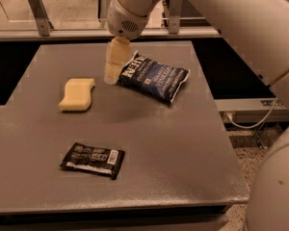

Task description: Move sponge near rxbar chocolate

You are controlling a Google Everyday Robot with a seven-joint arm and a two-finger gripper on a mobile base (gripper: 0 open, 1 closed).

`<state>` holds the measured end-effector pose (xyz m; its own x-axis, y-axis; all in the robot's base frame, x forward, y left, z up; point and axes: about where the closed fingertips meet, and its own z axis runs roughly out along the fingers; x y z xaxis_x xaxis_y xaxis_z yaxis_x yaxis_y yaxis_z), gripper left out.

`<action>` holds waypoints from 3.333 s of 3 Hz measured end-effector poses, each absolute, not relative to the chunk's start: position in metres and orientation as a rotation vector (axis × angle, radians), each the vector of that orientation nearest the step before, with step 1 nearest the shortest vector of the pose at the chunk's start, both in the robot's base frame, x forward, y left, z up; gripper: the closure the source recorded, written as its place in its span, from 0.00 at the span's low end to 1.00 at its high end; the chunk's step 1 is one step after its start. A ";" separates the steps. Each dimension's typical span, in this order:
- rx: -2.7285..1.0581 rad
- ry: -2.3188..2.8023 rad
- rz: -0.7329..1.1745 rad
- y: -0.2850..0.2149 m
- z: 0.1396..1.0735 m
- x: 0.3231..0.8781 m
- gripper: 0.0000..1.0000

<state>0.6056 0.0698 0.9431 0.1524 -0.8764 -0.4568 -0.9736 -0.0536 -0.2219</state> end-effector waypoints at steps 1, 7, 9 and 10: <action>-1.911 1.829 0.308 0.108 0.921 0.609 0.00; -1.904 1.729 0.556 0.177 0.844 0.602 0.65; -1.973 1.504 0.654 0.150 0.912 0.568 1.00; -2.020 1.414 0.730 0.140 0.925 0.525 1.00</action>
Offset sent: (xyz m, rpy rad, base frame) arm -0.0086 0.0929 -0.0880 0.0529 0.0534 -0.2074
